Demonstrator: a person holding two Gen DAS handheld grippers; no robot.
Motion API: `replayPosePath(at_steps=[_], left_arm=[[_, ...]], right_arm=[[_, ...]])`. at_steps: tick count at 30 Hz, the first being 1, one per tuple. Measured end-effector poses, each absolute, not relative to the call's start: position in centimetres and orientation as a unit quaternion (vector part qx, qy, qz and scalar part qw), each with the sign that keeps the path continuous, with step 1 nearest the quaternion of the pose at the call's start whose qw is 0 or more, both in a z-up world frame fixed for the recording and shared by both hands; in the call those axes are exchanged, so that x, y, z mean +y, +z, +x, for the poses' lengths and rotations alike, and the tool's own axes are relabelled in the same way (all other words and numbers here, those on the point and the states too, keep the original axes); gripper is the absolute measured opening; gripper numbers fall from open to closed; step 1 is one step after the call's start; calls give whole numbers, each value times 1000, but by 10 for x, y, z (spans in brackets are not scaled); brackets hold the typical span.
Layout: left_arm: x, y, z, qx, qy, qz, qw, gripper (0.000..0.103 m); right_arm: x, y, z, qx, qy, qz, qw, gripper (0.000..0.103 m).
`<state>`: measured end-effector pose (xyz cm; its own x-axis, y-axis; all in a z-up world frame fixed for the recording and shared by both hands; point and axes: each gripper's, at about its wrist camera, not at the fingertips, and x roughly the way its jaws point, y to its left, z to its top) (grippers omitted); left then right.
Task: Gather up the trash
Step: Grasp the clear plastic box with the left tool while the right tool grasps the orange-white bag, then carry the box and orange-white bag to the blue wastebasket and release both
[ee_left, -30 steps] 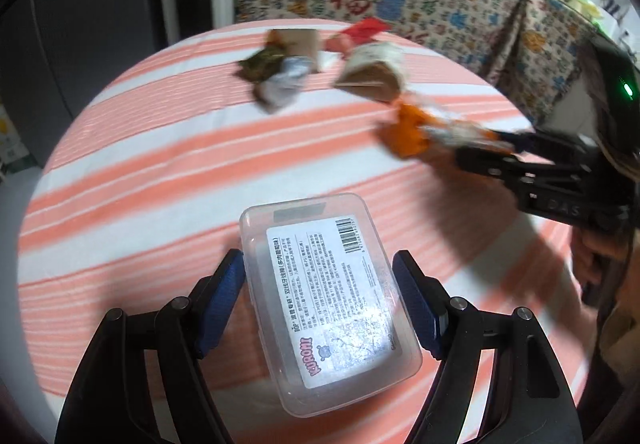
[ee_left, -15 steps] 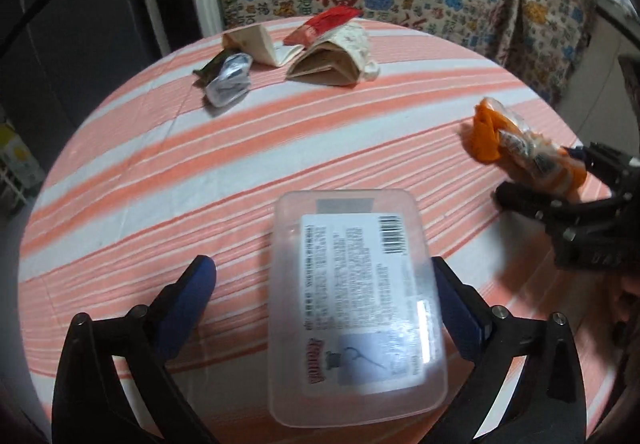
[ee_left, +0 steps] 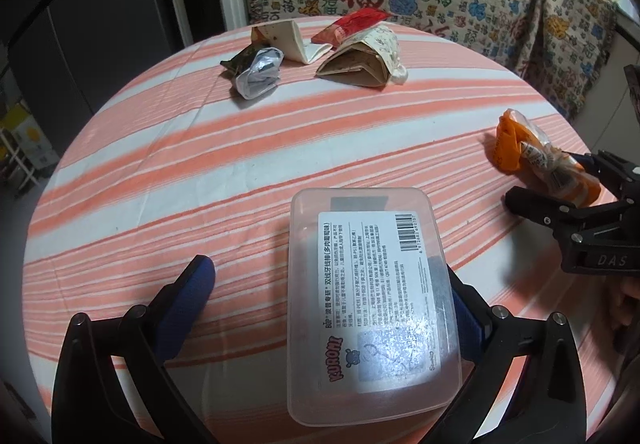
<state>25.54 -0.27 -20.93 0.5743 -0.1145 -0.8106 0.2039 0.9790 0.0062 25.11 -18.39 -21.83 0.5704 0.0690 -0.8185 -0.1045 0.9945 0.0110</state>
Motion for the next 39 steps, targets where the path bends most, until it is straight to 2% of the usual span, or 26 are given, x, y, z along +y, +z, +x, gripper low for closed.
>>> replayPosePath(at_steps=[17, 25, 30, 32, 33, 34, 39], left_arm=[[31, -209, 236, 460, -123, 62, 877, 103], [24, -204, 243, 464, -183, 87, 862, 101], [16, -197, 248, 468, -215, 104, 851, 88], [12, -197, 248, 471, -217, 120, 847, 74], [10, -196, 247, 474, -220, 127, 843, 66], [9, -195, 246, 473, -219, 131, 843, 65], [3, -179, 236, 455, -219, 117, 855, 64]], right_arm=[[-181, -217, 248, 463, 72, -31, 883, 96], [-203, -204, 243, 513, 147, -46, 845, 94], [-193, -188, 260, 507, 156, -65, 845, 94], [-187, -190, 267, 519, 163, -82, 835, 94], [-183, -193, 270, 532, 165, -94, 825, 78], [-181, -196, 271, 540, 167, -105, 818, 43], [-190, -187, 259, 543, 155, -95, 820, 45]])
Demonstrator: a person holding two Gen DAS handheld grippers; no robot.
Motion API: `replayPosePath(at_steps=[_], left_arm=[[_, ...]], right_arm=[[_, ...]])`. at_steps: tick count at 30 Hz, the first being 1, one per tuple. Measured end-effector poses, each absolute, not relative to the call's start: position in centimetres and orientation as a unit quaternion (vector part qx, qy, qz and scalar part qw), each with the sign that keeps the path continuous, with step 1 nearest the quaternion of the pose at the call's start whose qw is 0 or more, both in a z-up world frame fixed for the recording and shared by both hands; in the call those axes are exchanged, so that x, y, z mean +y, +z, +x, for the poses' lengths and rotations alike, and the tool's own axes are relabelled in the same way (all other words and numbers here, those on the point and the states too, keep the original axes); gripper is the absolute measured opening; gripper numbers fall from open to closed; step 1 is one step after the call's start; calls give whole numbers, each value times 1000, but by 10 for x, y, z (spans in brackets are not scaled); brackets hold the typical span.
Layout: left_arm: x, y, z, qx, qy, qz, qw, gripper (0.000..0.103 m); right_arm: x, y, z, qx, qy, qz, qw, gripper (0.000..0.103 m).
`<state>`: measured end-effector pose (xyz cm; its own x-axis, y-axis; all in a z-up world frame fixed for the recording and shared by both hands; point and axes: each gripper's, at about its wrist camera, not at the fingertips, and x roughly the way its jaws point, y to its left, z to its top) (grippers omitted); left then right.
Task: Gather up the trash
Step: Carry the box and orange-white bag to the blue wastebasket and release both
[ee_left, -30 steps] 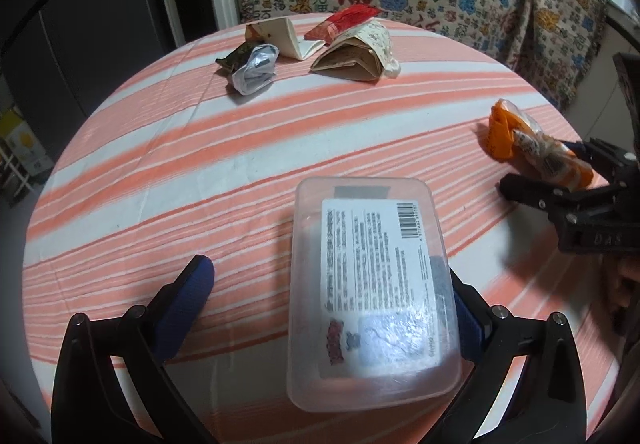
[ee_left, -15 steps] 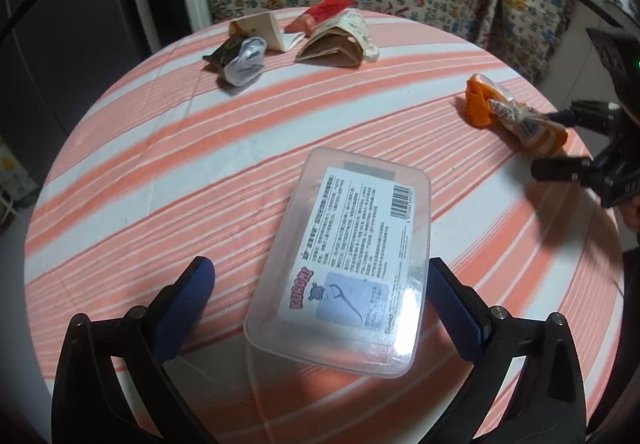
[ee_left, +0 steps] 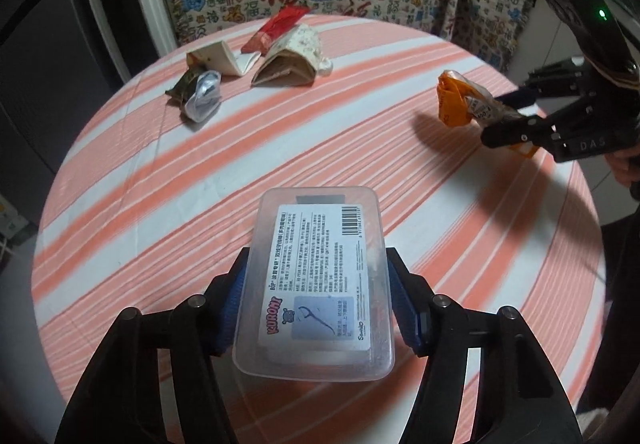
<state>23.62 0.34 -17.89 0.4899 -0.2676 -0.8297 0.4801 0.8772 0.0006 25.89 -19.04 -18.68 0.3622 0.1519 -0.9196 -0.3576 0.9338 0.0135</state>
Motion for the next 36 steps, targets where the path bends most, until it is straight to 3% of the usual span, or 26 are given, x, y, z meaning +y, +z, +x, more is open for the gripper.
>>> replayPosePath(at_steps=[10, 24, 28, 30, 33, 36], left_arm=[[-51, -139, 225, 407, -243, 85, 876, 64], [-67, -191, 235, 457, -221, 92, 857, 66], [-67, -183, 231, 452, -230, 89, 857, 77], [-71, -181, 230, 450, -227, 102, 858, 78], [-77, -184, 232, 456, -223, 115, 854, 62], [-83, -176, 228, 454, -227, 100, 856, 61]], right_arm=[[-248, -155, 216, 504, 120, -24, 855, 45], [-299, -160, 170, 505, 91, -2, 858, 45], [-298, -165, 165, 503, 93, 4, 859, 45], [-298, -167, 163, 502, 93, 7, 860, 45], [-301, -168, 158, 499, 92, 15, 861, 45], [-313, -163, 149, 493, 86, 27, 865, 45]])
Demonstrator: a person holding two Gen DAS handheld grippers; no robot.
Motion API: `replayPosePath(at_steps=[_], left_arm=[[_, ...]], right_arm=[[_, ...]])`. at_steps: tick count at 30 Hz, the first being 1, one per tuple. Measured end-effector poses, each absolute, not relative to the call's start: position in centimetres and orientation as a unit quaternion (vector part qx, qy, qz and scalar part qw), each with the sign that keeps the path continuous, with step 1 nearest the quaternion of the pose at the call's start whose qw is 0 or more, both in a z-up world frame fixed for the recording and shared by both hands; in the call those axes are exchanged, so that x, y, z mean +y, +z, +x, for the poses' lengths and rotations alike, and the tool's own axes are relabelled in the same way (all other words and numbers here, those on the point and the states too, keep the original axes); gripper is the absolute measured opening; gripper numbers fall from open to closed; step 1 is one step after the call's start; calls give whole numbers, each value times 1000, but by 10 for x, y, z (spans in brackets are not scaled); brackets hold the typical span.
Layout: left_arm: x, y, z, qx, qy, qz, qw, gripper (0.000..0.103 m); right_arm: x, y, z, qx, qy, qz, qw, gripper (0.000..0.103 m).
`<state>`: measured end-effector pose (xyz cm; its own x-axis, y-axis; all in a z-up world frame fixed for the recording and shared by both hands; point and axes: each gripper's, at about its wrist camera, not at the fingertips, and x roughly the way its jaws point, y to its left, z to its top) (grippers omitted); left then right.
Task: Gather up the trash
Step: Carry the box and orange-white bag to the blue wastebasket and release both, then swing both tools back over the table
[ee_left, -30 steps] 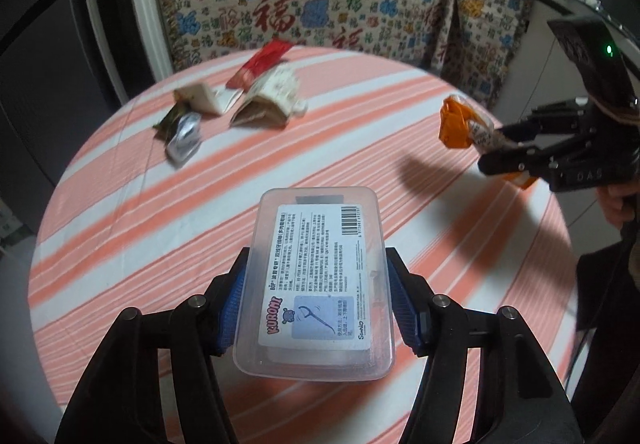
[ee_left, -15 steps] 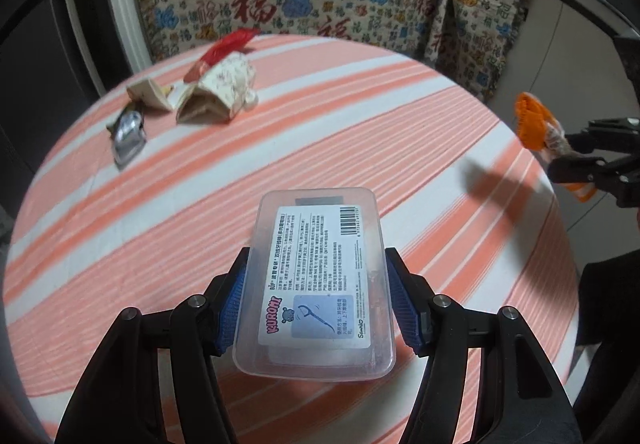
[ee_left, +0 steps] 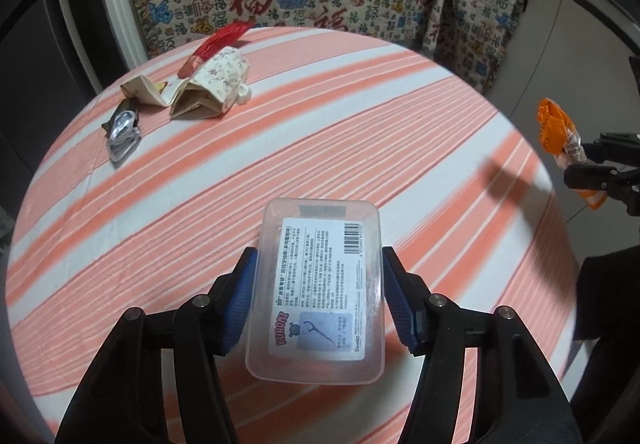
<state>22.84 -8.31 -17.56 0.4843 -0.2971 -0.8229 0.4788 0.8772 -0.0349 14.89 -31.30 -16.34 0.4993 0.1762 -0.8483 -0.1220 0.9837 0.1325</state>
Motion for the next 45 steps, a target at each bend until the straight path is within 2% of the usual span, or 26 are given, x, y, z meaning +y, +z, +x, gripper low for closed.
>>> replayPosePath(at_steps=[6, 13, 19, 24, 36, 37, 38, 39, 40, 45], left_arm=[[-141, -132, 211, 417, -285, 74, 860, 61], [-275, -95, 199, 382, -392, 49, 836, 61], [-385, -114, 208, 399, -433, 31, 807, 61], [-443, -145, 217, 419, -435, 36, 796, 61], [-509, -196, 236, 447, -435, 38, 781, 63], [-514, -199, 238, 451, -437, 34, 778, 70], [-516, -201, 241, 455, -438, 28, 775, 75], [-517, -203, 245, 455, -436, 18, 777, 81], [-518, -203, 248, 453, -432, 12, 780, 81], [-500, -185, 256, 446, -418, -4, 792, 81]], right_arm=[[-380, -145, 126, 474, 30, 61, 878, 45], [-491, -133, 88, 444, -83, 112, 885, 45], [-559, -141, 66, 433, -142, 135, 880, 45], [-606, -166, 67, 437, -170, 151, 870, 45], [-654, -227, 71, 478, -165, 171, 845, 46], [-656, -232, 74, 480, -162, 172, 845, 47], [-659, -236, 76, 479, -160, 176, 845, 49], [-661, -239, 78, 477, -155, 183, 846, 63], [-663, -242, 80, 475, -154, 189, 845, 68], [-664, -236, 79, 465, -180, 165, 851, 68]])
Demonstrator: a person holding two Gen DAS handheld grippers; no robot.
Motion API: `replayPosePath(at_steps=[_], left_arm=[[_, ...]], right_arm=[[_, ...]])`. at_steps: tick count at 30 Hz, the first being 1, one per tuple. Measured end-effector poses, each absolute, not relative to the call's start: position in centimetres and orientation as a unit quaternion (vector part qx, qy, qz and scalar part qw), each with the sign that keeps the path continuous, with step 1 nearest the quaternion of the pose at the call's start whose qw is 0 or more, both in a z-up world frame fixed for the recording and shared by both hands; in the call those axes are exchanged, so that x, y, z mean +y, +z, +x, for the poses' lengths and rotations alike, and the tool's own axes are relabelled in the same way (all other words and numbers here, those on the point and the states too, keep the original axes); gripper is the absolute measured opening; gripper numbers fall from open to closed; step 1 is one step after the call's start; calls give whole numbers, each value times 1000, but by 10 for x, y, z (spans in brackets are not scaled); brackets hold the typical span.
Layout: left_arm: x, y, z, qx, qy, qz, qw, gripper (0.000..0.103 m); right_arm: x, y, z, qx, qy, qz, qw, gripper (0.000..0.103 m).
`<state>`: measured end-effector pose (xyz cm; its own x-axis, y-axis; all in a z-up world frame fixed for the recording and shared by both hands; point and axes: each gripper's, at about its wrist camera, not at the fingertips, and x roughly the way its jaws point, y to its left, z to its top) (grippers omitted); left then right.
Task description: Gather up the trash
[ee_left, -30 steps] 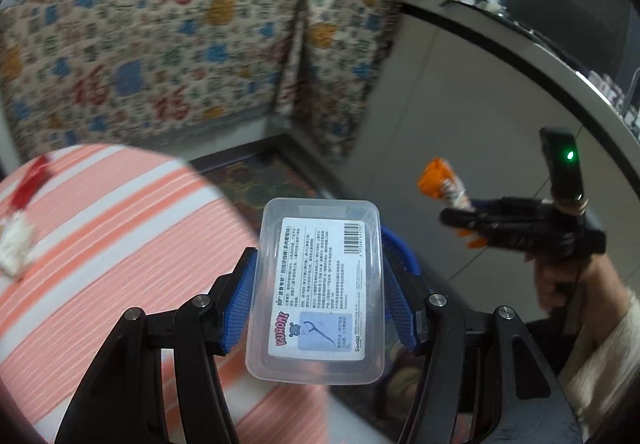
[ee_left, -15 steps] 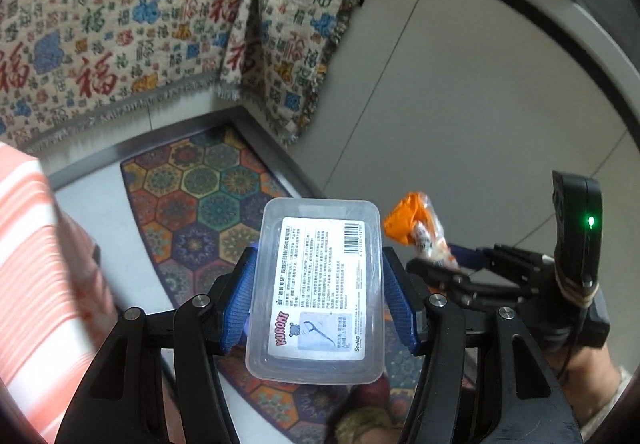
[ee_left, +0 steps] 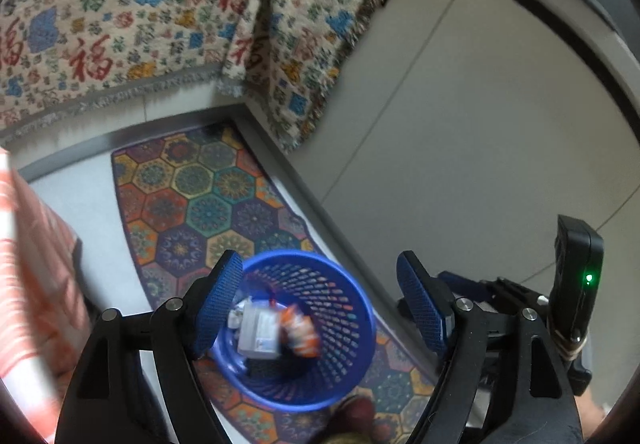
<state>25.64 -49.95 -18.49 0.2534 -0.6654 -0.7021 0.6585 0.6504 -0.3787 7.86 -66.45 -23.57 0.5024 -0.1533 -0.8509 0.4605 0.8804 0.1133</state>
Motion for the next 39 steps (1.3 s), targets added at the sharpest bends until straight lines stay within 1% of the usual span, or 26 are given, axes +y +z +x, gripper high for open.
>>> replayPosePath(at_steps=[4, 5, 6, 7, 9, 11, 16, 19, 22, 26, 27, 28, 30, 34, 39], left_arm=[[-449, -144, 248, 412, -415, -9, 811, 82], [-434, -135, 244, 406, -414, -7, 815, 84], [-411, -126, 238, 398, -406, -4, 822, 89], [-395, -122, 233, 395, -399, 1, 827, 94], [-357, -118, 224, 394, -377, 20, 838, 94], [-310, -125, 218, 401, -338, 39, 851, 94], [-189, -171, 219, 437, -205, 77, 873, 94], [-128, -193, 233, 447, -139, 67, 881, 94], [-81, -209, 255, 457, -99, 48, 883, 94], [-43, -213, 279, 446, -79, 41, 891, 95], [-40, -214, 285, 445, -75, 42, 891, 97], [-34, -216, 293, 446, -74, 44, 891, 103], [-26, -221, 307, 450, -75, 35, 889, 103], [-23, -220, 309, 451, -71, 34, 889, 103], [-20, -220, 307, 451, -72, 34, 889, 103]], right_arm=[[-659, -205, 68, 420, -207, 145, 872, 68], [-655, -194, 64, 404, -210, 136, 880, 68], [-648, -182, 61, 387, -212, 124, 889, 69], [-639, -169, 59, 369, -214, 108, 898, 71], [-624, -152, 60, 345, -215, 84, 910, 75], [-602, -140, 63, 329, -211, 60, 919, 75], [-520, -124, 94, 314, -149, 17, 937, 76], [-447, -127, 122, 331, -70, 12, 941, 76], [-370, -145, 150, 366, 2, 20, 930, 76], [-268, -177, 202, 431, 41, 20, 901, 76], [-250, -185, 213, 442, 42, 22, 896, 76], [-235, -192, 224, 450, 42, 29, 892, 76], [-208, -207, 250, 467, 34, 29, 883, 76], [-180, -220, 270, 445, -5, -6, 895, 78], [-186, -222, 277, 447, -3, 4, 895, 80]])
